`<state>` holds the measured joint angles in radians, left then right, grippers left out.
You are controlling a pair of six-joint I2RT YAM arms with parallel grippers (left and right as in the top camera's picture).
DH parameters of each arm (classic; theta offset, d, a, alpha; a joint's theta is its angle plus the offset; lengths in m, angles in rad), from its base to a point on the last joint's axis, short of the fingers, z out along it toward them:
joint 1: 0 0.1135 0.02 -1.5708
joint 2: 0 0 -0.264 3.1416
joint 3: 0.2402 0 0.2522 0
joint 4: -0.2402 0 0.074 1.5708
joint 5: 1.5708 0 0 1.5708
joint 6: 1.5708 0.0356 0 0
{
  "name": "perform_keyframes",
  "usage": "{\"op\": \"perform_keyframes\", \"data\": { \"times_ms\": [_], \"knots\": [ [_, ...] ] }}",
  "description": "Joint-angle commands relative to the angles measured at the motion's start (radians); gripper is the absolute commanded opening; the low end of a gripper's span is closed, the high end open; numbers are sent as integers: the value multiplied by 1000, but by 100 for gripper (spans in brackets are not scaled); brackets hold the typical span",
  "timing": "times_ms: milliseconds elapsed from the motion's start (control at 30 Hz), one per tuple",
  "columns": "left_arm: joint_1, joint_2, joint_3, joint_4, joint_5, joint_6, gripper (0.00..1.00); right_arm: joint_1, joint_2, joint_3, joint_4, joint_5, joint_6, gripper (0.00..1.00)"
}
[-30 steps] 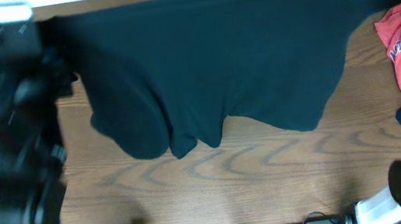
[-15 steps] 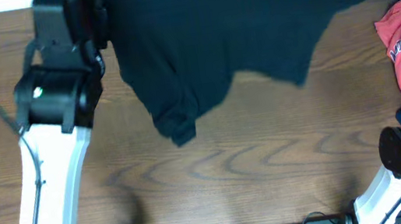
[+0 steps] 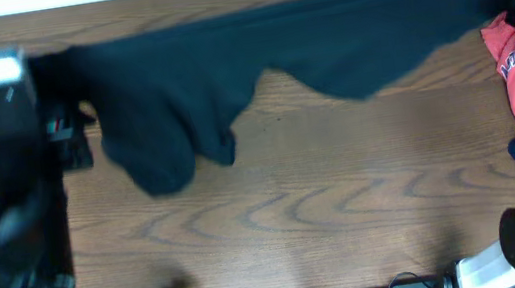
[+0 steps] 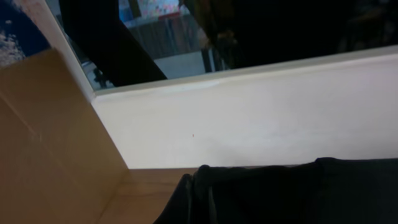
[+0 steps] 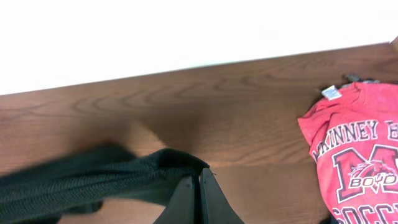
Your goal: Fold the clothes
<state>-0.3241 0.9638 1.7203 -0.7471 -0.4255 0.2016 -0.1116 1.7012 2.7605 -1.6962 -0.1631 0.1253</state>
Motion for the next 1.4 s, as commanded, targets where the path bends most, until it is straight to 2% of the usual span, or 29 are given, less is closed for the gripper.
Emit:
{"op": "perform_keyframes", "data": {
  "times_ms": [0, 167, 300, 433, 733, 967, 1133, 1367],
  "knots": [
    [-6, -61, 20, -1, -163, -21, 6, -31, -25, 8, -2, 175, 3, 1],
    [-13, -47, 20, 0, -163, -20, 6, -31, -31, 3, -2, 173, 48, 1],
    [-13, 62, 20, 1, -163, -19, 6, -31, 14, -39, -2, 151, 70, 1],
    [-13, 248, 20, 26, -163, -19, 6, -31, 105, -94, -1, 143, 73, 1],
    [-6, 775, 20, 225, -162, -20, 6, -31, 414, -122, 32, 144, 60, 1],
    [28, 1070, 20, 333, -132, -58, 6, -31, 617, -122, 117, 143, 42, 1],
    [52, 1168, 20, 361, -78, -58, 6, -25, 727, -122, 155, 143, 33, 1],
    [79, 1187, 20, 451, -27, -68, 6, -11, 819, -122, 209, 143, 29, 1]
  ]
}}
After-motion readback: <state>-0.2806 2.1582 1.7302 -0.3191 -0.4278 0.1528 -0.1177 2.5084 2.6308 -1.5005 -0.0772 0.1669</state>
